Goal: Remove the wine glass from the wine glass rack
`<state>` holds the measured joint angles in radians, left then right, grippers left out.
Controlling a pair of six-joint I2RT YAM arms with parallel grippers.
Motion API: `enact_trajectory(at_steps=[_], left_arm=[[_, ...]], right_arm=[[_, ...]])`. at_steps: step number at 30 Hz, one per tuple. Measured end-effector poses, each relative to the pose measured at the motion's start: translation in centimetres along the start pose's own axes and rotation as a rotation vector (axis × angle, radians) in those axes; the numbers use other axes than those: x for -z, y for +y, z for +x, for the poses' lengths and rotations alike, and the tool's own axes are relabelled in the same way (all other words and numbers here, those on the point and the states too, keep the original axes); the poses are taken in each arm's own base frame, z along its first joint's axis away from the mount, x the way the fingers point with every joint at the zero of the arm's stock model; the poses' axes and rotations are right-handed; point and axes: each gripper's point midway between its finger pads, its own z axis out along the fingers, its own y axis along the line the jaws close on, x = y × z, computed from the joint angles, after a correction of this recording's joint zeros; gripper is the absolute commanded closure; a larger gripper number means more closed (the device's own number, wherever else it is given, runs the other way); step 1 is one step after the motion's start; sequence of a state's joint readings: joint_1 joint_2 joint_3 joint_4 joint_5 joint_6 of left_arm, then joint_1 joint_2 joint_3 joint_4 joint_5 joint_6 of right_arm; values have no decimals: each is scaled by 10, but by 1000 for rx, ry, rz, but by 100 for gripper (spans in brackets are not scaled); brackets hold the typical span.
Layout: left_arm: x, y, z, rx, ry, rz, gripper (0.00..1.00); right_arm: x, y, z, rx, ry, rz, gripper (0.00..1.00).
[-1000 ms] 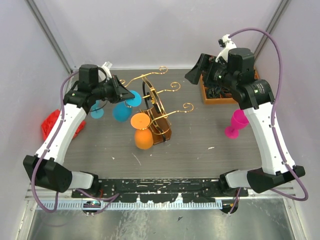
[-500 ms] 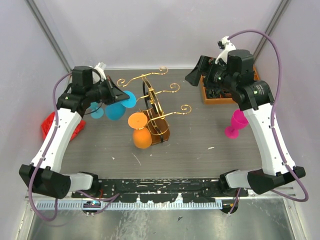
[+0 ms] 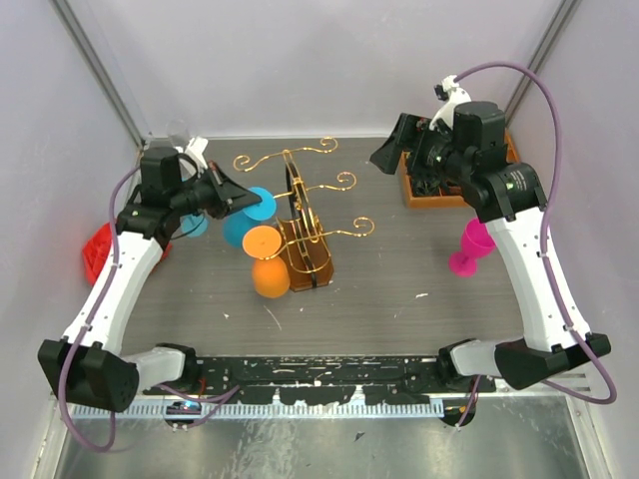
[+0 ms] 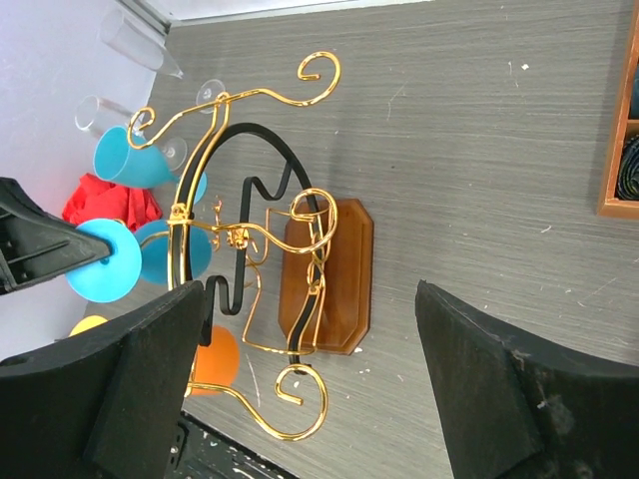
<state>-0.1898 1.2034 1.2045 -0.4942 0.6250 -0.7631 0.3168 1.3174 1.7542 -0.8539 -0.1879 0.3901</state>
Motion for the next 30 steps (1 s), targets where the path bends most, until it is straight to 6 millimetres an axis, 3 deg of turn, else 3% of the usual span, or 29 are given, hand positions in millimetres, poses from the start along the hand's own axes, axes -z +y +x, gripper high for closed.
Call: enact_trajectory(at_steps=[6,16,22,25,30], left_arm=[[-10,-4,-3,64,-19,80,100],[-20,-28,-42,33,-126,189,100],[-5,-46,-68,3,-195,216,100],[1,-54,-70,10,-203,240,100],[11,-76,-72,19,-211,321,100]], right_arm=[[2,-1,0,4,-4,3,9],[4,-2,2,20,-3,7,8],[5,-3,5,20,8,11,8],[5,-1,6,19,14,-3,9],[8,29,10,0,51,-163,9]])
